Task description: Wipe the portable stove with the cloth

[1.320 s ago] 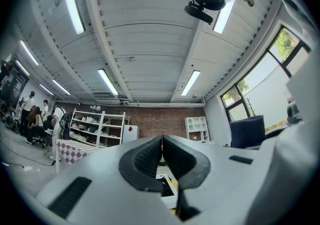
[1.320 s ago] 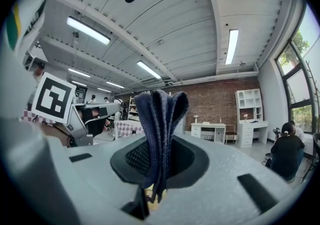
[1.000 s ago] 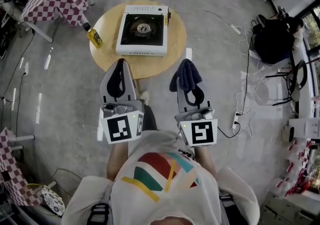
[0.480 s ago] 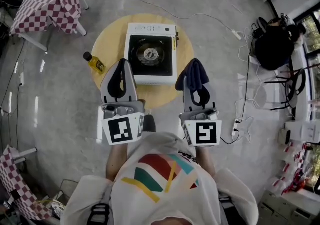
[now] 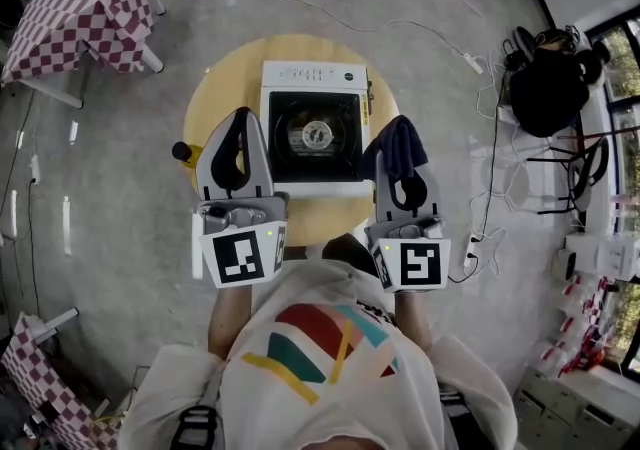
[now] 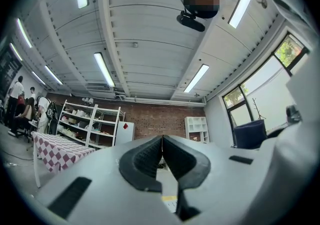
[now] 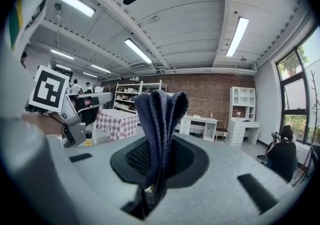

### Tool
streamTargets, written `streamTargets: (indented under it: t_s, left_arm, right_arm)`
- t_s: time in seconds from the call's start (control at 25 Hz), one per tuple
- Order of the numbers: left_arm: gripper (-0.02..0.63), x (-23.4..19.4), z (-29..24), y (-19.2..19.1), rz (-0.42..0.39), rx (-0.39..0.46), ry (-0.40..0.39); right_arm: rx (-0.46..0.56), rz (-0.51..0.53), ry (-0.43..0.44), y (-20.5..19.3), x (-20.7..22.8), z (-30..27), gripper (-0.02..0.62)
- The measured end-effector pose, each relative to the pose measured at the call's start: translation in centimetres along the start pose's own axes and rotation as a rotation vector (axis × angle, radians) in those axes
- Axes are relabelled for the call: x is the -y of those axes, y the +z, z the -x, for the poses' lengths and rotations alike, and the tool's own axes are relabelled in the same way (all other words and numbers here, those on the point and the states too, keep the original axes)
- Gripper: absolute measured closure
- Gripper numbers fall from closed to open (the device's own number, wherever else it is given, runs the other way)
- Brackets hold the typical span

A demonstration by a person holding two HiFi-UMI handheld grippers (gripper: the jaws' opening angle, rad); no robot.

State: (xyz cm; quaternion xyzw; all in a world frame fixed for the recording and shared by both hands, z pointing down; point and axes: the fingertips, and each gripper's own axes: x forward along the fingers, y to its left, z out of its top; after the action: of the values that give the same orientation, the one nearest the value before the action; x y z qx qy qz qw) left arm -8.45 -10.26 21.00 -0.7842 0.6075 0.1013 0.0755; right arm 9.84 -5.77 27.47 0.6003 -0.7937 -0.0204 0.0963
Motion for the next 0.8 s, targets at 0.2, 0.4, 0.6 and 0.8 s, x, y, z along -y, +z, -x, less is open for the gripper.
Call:
streamTargets:
  t_s: [0.2,0.4,0.6,0.8]
  left_arm:
    - [0.6,-0.4,-1.5,-1.3,0.017,-0.021,-0.003]
    - [0.6,0.5,-2.2,-2.5,0.02,-0.047,0.001]
    - [0.6,0.5,-2.2,-2.9,0.01,-0.056,0.013]
    - [0.6,2.1,-3.1,-3.6,0.033,-0.074,-0.001]
  right_arm:
    - [-0.017,-0.047,-0.01,-0.4,0.6,-1.3,0.561]
    - [-0.02,-0.113,-0.003,-1.2,1.5,-1.7,0.561]
    - [-0.008,-0.129,0.021,-1.4,1.1,-2.6,0.561]
    - [0.02,-0.16,0.06,-1.0,1.3,-2.9,0.561]
